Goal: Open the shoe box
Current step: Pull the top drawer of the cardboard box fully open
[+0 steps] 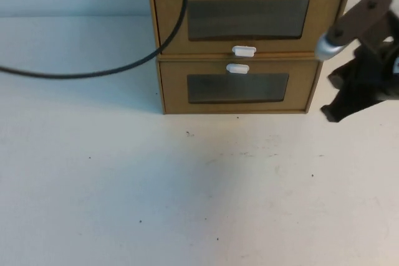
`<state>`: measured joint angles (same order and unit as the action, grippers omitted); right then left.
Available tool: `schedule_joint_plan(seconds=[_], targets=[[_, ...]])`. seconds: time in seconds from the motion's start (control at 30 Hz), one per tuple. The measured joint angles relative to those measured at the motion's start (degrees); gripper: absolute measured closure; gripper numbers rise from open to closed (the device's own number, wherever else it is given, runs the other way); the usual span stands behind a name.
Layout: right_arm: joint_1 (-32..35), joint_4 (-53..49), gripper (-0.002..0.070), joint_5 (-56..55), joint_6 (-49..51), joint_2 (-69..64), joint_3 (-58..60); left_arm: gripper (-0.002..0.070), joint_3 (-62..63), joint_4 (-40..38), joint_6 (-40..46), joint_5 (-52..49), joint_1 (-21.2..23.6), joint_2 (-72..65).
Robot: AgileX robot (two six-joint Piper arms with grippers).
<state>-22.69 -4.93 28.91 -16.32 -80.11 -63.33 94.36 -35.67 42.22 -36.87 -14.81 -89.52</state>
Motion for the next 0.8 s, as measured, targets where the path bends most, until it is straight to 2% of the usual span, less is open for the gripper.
schedule_joint_plan(seconds=[0.17, 0.3, 0.43, 0.6, 0.8], targets=[[-7.51, -6.81, 0.0689, -5.11, -2.61, -5.02, -0.58, 0.068, 17.91, -6.26, 2.78, -9.31, -0.13, -12.4], [-12.15, -23.19, 0.0689, -11.28, -2.74, -8.44, -0.58, 0.068, 27.41, -9.47, 2.46, -13.95, -0.13, -21.3], [-13.84, -36.94, 0.0689, -13.48, -1.81, -11.81, -1.79, 0.068, 32.05, -11.45, 0.64, -16.73, -0.13, -26.46], [-14.34, -48.98, 0.0689, -9.6, 9.96, -16.84, -6.33, 0.068, 32.72, -11.74, -1.55, -17.41, -0.13, -29.05], [-15.17, -74.2, 0.0689, -3.79, 32.28, -19.53, -8.87, 0.068, 32.96, -12.59, -6.0, -17.78, -0.13, -30.05]])
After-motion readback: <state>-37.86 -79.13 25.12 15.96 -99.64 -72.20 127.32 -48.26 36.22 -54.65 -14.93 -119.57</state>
